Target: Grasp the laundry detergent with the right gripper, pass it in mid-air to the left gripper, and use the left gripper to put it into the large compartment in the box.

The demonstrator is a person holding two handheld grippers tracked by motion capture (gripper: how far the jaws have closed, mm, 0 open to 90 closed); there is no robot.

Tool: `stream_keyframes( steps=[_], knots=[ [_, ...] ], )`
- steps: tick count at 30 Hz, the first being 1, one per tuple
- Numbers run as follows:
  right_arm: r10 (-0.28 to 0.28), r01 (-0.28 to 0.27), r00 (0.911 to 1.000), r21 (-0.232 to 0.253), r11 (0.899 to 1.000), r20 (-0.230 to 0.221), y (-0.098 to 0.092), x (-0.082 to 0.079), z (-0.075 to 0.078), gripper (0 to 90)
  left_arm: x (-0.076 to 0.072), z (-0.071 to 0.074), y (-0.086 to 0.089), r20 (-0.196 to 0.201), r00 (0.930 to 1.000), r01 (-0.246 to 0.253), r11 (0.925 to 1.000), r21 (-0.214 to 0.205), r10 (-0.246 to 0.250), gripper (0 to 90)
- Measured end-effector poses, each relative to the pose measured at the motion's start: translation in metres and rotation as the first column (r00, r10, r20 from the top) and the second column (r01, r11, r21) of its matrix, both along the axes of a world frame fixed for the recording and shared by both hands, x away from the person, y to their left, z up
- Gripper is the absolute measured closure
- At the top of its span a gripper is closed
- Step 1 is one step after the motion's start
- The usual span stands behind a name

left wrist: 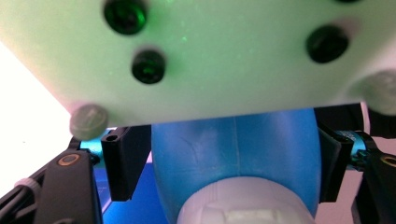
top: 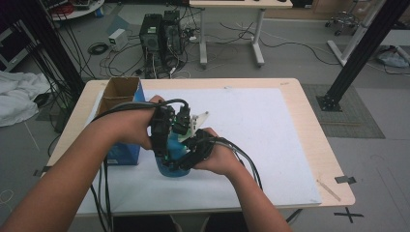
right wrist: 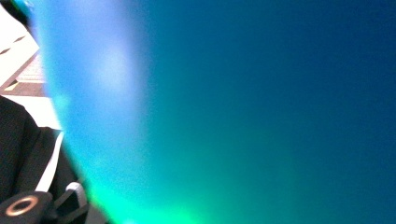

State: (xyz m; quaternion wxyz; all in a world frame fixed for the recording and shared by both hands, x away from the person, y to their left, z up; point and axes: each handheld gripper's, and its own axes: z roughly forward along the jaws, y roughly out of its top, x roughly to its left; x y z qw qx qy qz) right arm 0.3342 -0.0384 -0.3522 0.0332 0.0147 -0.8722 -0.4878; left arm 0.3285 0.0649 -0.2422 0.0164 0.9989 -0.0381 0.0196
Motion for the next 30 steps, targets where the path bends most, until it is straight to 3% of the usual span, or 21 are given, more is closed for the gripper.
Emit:
stream_keyframes(
  steps=[30],
  knots=[
    [-0.003, 0.003, 1.0000, 0.006, 1.000, 0.001, 0.0000, 0.0001, 0.0005, 46.2, -0.0005, 0.0008, -0.0006, -0.013, 0.9999, -0.009, 1.0000, 0.001, 0.009, 37.5]
  ],
)
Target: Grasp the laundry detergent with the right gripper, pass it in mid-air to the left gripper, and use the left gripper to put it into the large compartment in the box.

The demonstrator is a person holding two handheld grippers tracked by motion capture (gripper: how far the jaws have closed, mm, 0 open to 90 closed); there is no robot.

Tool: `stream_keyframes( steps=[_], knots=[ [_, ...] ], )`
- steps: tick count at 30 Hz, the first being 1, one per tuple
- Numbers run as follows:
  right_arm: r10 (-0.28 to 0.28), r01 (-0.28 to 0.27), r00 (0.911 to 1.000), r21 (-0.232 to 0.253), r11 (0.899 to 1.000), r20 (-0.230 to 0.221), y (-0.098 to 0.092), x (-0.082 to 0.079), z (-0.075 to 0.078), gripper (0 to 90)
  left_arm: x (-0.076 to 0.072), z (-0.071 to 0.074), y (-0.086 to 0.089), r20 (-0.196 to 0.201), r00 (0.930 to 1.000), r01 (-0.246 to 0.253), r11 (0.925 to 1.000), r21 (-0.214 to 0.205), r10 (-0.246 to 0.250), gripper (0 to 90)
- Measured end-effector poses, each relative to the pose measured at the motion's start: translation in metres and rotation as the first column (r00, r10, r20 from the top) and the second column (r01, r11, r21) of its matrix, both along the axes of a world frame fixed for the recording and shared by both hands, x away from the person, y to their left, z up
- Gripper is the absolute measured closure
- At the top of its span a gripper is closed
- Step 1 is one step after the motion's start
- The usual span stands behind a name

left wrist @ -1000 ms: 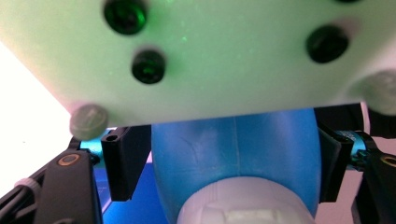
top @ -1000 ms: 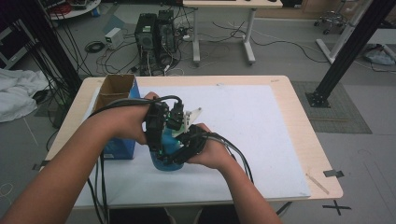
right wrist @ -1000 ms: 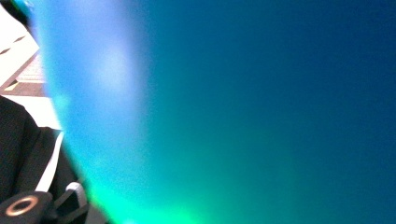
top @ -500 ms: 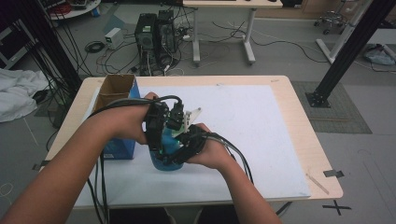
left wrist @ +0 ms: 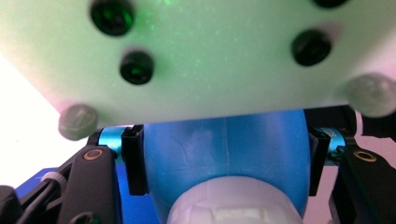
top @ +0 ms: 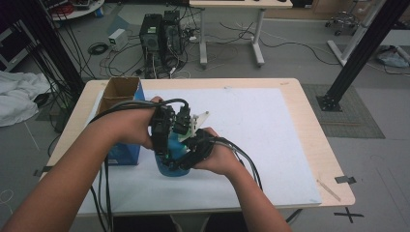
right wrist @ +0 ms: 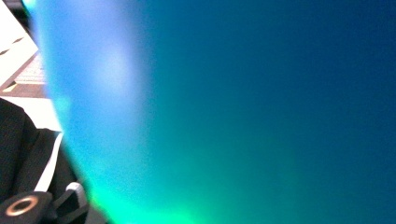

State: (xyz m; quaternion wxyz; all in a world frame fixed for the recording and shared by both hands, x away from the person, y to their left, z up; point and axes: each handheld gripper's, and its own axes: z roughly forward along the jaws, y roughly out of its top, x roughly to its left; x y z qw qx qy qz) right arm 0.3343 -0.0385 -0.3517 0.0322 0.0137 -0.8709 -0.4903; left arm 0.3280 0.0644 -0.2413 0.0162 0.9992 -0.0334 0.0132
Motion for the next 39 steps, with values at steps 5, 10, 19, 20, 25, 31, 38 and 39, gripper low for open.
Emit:
stream_keyframes(
  steps=[5, 10, 19, 20, 25, 31, 38, 39],
  knots=[
    [0.007, -0.007, 1.0000, -0.008, 1.000, 0.000, 0.000, 0.000, 0.000, 45.9, -0.001, 0.001, 0.000, 0.001, 0.9998, -0.019, 0.9998, 0.005, 0.019, 38.1],
    [0.007, -0.007, 1.0000, -0.008, 1.000, 0.004, -0.001, -0.001, 0.003, 45.2, -0.002, 0.003, -0.001, 0.001, 0.9997, -0.023, 0.9997, 0.003, 0.023, 38.2],
    [0.010, -0.011, 0.9998, -0.019, 1.000, -0.015, -0.007, -0.003, 0.005, 40.6, 0.001, 0.007, -0.002, -0.023, 0.9992, -0.033, 0.9994, -0.006, 0.033, 38.1],
    [0.015, -0.015, 0.9997, -0.018, 1.000, -0.017, -0.008, -0.003, 0.004, 39.9, 0.001, 0.007, -0.001, -0.023, 0.9991, -0.037, 0.9993, -0.011, 0.036, 38.1],
    [-0.007, 0.006, 0.9999, -0.019, 1.000, -0.014, -0.016, -0.003, 0.005, 36.2, 0.003, 0.008, 0.001, -0.025, 0.9986, -0.047, 0.9989, -0.005, 0.047, 38.1],
    [-0.060, 0.061, 0.9981, -0.056, 0.997, 0.007, -0.036, -0.002, 0.008, 31.2, 0.008, 0.013, 0.008, -0.013, 0.9968, -0.079, 0.9968, 0.009, 0.079, 38.0],
    [-0.095, 0.096, 0.9954, -0.106, 0.990, 0.009, -0.057, 0.000, 0.012, 28.6, 0.012, 0.021, 0.013, -0.011, 0.9933, -0.115, 0.9933, 0.004, 0.115, 38.0],
    [-0.105, 0.106, 0.9944, -0.130, 0.986, 0.015, -0.063, 0.000, 0.014, 28.0, 0.012, 0.023, 0.013, -0.010, 0.9932, -0.116, 0.9933, 0.004, 0.116, 38.0]
  ],
)
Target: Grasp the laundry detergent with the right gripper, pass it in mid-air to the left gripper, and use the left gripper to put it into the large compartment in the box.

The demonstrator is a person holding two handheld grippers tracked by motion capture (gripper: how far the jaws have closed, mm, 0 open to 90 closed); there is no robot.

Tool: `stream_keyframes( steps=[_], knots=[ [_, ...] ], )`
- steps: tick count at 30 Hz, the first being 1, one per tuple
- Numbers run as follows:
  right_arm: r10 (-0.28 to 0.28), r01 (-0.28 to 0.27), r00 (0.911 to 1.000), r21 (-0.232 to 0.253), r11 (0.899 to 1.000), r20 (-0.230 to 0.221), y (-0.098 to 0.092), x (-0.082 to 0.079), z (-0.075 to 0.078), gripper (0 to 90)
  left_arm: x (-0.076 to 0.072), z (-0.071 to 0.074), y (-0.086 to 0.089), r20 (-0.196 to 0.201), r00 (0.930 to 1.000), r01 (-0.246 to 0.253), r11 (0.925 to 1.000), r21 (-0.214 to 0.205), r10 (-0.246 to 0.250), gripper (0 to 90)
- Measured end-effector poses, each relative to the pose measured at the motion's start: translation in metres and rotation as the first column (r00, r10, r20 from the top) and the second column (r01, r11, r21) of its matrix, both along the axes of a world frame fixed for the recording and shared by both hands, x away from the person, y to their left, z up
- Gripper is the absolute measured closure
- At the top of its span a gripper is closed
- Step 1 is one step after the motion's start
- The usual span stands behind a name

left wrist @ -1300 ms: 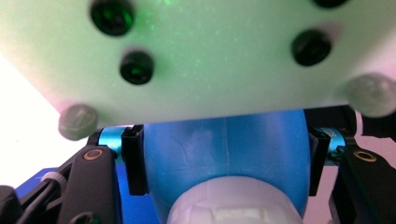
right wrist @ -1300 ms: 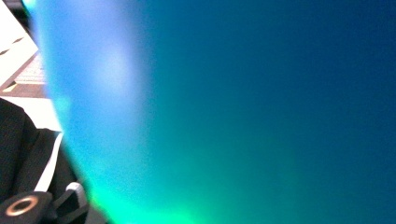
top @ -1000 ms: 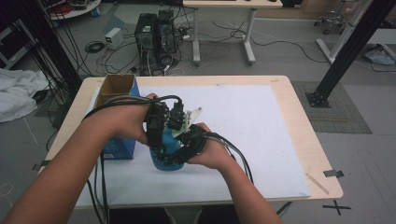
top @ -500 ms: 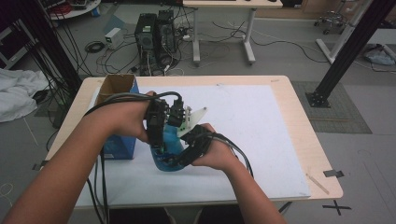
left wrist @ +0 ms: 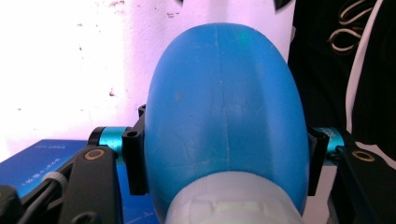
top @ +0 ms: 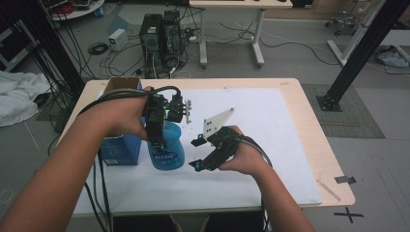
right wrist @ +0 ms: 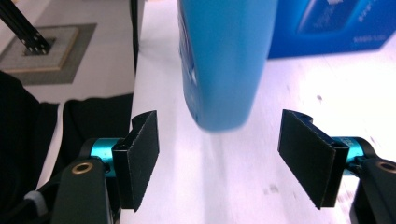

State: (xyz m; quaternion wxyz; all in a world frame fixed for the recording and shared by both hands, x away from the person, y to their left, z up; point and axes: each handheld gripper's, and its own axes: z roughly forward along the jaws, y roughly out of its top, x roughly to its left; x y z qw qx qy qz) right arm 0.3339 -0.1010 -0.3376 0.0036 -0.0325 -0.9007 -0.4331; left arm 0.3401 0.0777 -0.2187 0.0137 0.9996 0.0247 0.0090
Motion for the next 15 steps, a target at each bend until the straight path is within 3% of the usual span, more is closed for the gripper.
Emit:
stream_keyframes(
  steps=[5, 8, 9, 12, 15],
  knots=[
    [-0.034, 0.035, 0.9993, -0.056, 0.998, 0.018, -0.012, 0.001, 0.010, 24.2, 0.001, 0.006, -0.001, -0.004, 0.9998, -0.018, 0.9998, 0.006, 0.018, 37.9],
    [-0.042, 0.043, 0.9990, -0.065, 0.997, 0.016, -0.015, 0.002, 0.012, 23.4, 0.002, 0.010, -0.001, -0.004, 0.9996, -0.028, 0.9996, 0.011, 0.028, 38.0],
    [-0.060, 0.062, 0.9978, -0.095, 0.993, 0.029, -0.023, 0.003, 0.021, 23.0, 0.003, 0.012, 0.000, -0.006, 0.9994, -0.035, 0.9993, 0.012, 0.035, 37.9],
    [-0.066, 0.072, 0.9968, -0.150, 0.986, 0.045, -0.028, 0.004, 0.028, 22.8, 0.005, 0.016, 0.002, -0.013, 0.9983, -0.057, 0.9983, 0.011, 0.057, 37.9],
    [-0.079, 0.087, 0.9956, -0.175, 0.981, 0.050, -0.031, 0.005, 0.033, 22.7, 0.006, 0.017, 0.003, -0.014, 0.9977, -0.066, 0.9978, 0.013, 0.066, 37.9]
  ],
)
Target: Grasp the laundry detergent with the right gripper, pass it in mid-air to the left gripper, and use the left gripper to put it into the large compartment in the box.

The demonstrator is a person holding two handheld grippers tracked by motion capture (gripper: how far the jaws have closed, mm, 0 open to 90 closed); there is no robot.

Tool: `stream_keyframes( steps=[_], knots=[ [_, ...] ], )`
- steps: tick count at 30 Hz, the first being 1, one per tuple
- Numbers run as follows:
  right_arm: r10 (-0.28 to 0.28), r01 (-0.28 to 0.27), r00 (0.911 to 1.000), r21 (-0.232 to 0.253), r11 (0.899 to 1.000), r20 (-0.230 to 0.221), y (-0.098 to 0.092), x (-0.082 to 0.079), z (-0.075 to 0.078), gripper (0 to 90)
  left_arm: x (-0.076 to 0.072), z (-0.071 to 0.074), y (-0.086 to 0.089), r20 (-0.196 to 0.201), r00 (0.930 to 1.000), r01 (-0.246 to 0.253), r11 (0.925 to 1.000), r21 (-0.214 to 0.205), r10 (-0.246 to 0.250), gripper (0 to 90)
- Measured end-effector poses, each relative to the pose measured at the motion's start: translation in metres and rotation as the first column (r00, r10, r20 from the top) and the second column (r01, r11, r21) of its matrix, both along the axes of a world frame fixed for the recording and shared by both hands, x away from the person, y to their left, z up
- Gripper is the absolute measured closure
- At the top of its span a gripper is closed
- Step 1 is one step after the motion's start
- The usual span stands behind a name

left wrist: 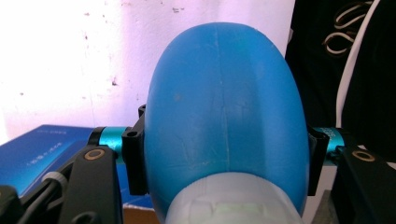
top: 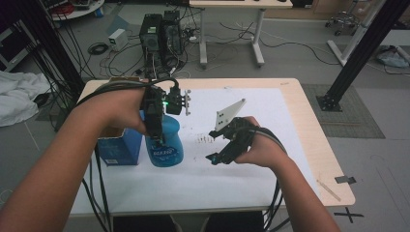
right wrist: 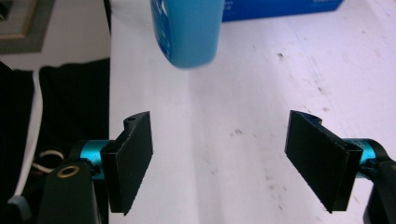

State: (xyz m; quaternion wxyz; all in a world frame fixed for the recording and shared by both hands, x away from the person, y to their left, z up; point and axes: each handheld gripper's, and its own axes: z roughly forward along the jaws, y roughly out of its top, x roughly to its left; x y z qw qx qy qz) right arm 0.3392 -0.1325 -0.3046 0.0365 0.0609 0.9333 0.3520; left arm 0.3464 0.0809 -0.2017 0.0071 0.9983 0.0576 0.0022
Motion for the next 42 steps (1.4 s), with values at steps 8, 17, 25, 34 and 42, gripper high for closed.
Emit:
stream_keyframes(
  steps=[8, 17, 25, 34, 42],
  knots=[
    [0.007, -0.009, 0.9999, -0.167, 0.986, -0.013, -0.008, 0.008, 0.014, 20.4, 0.014, 0.014, 0.012, -0.007, 0.9964, -0.085, 0.9964, -0.006, 0.085, 37.8],
    [-0.004, 0.003, 1.0000, -0.280, 0.960, -0.005, -0.008, 0.016, 0.028, 13.7, 0.023, 0.034, 0.025, -0.001, 0.9891, -0.147, 0.9890, -0.017, 0.147, 37.8],
    [-0.013, 0.005, 0.9997, -0.353, 0.936, -0.020, -0.006, 0.024, 0.037, 13.3, 0.033, 0.058, 0.046, -0.009, 0.9713, -0.238, 0.9706, -0.037, 0.238, 37.8],
    [-0.021, 0.002, 0.9989, -0.399, 0.917, -0.042, -0.005, 0.032, 0.035, 11.6, 0.047, 0.084, 0.084, -0.014, 0.9144, -0.404, 0.9120, -0.069, 0.404, 37.8],
    [-0.020, -0.004, 0.9985, -0.421, 0.907, -0.052, -0.003, 0.034, 0.035, 9.4, 0.053, 0.098, 0.122, -0.002, 0.8437, -0.535, 0.8411, -0.078, 0.537, 37.7]
  ],
)
